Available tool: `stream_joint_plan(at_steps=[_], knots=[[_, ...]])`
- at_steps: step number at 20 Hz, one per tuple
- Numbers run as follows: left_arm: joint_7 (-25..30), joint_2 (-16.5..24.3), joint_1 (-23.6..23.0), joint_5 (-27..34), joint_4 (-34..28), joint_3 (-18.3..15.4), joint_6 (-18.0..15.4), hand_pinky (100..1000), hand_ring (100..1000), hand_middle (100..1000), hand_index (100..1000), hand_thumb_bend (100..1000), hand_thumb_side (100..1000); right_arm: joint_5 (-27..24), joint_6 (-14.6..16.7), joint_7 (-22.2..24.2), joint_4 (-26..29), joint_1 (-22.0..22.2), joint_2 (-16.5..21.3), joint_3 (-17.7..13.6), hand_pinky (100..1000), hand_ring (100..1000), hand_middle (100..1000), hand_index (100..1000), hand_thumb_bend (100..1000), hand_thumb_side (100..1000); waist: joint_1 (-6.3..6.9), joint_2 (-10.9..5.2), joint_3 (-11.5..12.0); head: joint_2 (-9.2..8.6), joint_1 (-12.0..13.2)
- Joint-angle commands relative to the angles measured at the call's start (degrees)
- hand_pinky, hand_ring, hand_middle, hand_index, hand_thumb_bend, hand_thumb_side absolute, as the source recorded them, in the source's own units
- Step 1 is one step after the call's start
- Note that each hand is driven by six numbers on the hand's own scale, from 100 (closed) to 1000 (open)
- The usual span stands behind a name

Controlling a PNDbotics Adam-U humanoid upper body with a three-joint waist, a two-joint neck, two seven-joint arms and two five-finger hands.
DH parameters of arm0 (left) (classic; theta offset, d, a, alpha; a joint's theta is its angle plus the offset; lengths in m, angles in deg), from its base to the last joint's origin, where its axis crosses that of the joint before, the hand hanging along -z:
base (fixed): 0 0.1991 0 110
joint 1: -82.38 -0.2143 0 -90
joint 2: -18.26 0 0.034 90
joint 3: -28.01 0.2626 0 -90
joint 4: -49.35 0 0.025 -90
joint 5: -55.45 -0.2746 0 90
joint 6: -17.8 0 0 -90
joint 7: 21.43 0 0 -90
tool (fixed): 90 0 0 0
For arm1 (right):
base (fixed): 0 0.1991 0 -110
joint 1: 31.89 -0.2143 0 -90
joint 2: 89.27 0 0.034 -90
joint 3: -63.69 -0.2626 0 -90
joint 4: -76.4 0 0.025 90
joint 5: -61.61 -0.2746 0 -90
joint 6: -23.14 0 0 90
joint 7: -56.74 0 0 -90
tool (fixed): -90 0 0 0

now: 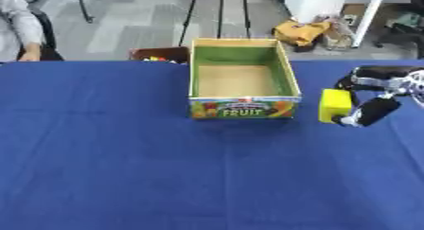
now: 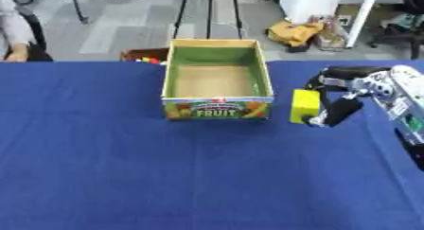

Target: Pick up objects on the table and place them in the box.

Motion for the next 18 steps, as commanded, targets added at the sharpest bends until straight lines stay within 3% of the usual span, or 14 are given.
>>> stream_joint_plan(at_steps=[1, 10, 18], knots=[[0.01, 1.18, 0.60, 0.24, -1.05, -0.11, 0.18, 616, 697, 846, 991, 229, 1000, 0.91, -0.41, -1.28, 1.79, -1.65, 1.35, -1.24, 792, 713, 378, 495, 100, 447, -0.06, -1.36, -0.05, -0.68, -0.05], [0.08, 1.20, 0.23, 0.38, -1.05, -0.03, 0.30, 616, 695, 847, 990, 228, 1000, 5.83, -1.46, -4.10, 4.56, -6.42, -0.41, -3.16, 789, 713, 381, 485, 100, 508, -0.17, -1.93, 0.02, -0.64, -0.24], [0.33, 1.03, 0.05, 0.58, -1.05, 0.12, 0.51, 616, 689, 847, 990, 228, 1000, 10.50, -1.27, -4.97, 2.55, -12.78, -5.58, -3.24, 788, 709, 373, 478, 100, 522, -0.35, -2.16, 0.45, -1.03, -0.63]])
